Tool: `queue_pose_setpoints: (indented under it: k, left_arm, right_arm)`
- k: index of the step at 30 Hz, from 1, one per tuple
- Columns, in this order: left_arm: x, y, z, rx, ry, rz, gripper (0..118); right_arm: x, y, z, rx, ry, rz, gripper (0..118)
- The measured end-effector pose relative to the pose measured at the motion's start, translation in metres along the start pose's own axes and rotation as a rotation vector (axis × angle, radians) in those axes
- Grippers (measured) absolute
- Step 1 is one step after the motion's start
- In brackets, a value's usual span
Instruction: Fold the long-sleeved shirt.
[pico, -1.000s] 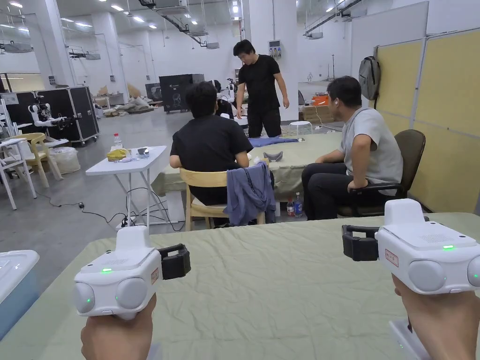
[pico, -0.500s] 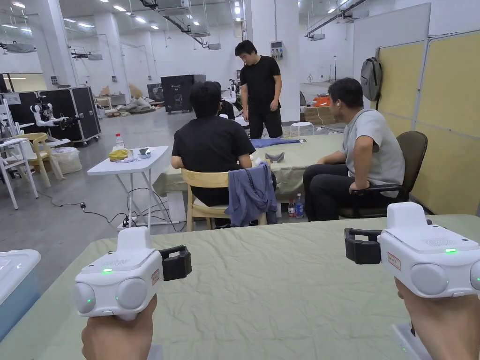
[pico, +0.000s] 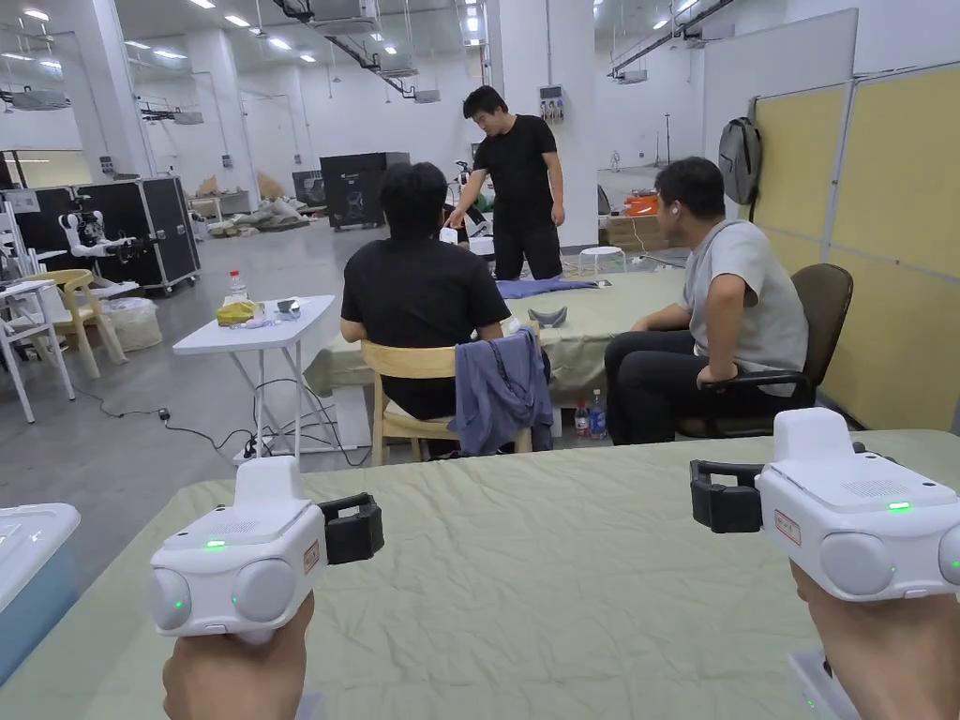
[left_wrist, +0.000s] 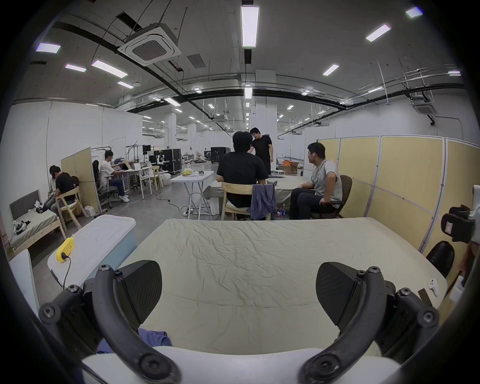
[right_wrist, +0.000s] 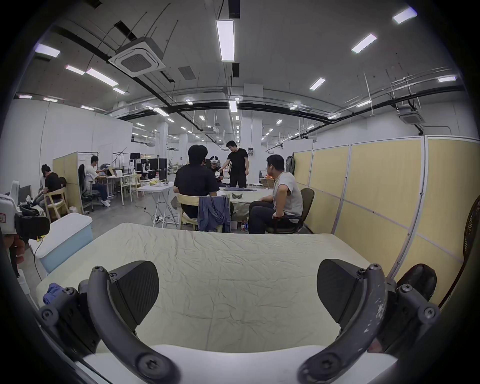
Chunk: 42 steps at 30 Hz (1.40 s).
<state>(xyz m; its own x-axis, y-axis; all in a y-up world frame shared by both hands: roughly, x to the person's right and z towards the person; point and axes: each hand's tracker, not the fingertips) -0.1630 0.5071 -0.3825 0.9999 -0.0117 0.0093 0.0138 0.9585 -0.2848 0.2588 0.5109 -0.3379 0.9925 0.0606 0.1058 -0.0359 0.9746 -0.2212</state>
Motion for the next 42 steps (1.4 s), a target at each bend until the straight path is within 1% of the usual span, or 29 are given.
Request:
queue_pose_setpoints:
  k: [5,29,30,31,33,34,36,37,39,40,41,42]
  left_arm:
    - [0.0,-0.001,0.001,-0.001,0.004,-0.002,117]
    - [0.002,0.0,0.004,-0.01,-0.005,-0.008,117]
    - [0.003,0.0,0.004,-0.031,0.01,-0.018,117]
    - [0.006,0.001,0.003,-0.069,0.055,-0.035,117]
    - [0.01,0.001,-0.001,-0.068,0.131,-0.04,117]
    - [0.015,-0.001,-0.001,-0.003,0.176,-0.056,117]
    - [0.02,-0.006,0.003,0.051,0.159,-0.09,117]
    - [0.018,-0.004,0.005,0.03,0.093,-0.05,117]
    - [0.011,-0.001,0.008,-0.002,-0.011,0.119,117]
    - [0.009,0.0,0.008,-0.034,-0.023,0.187,117]
    - [0.009,0.002,0.008,-0.084,-0.006,0.213,117]
    - [0.013,0.003,0.009,-0.088,0.045,0.158,117]
  right_arm:
    - [0.0,-0.001,0.0,-0.001,-0.007,0.008,118]
    - [0.003,-0.004,0.002,-0.003,-0.01,-0.001,118]
    - [0.003,-0.004,0.002,-0.004,-0.01,-0.003,118]
    - [0.004,-0.004,0.002,-0.006,-0.007,-0.011,118]
    - [0.004,-0.005,0.001,-0.008,-0.003,-0.02,118]
    - [0.004,-0.005,0.0,-0.008,-0.003,-0.021,118]
    - [0.004,-0.005,-0.001,-0.012,-0.005,-0.015,118]
    - [0.003,-0.006,-0.001,-0.014,-0.003,-0.014,118]
    - [0.002,-0.007,-0.002,-0.018,-0.001,-0.015,118]
    - [0.001,-0.008,-0.002,-0.022,0.0,-0.015,118]
    - [0.0,-0.009,-0.003,-0.027,0.003,-0.014,118]
    - [-0.001,-0.01,-0.004,-0.03,0.006,-0.012,118]
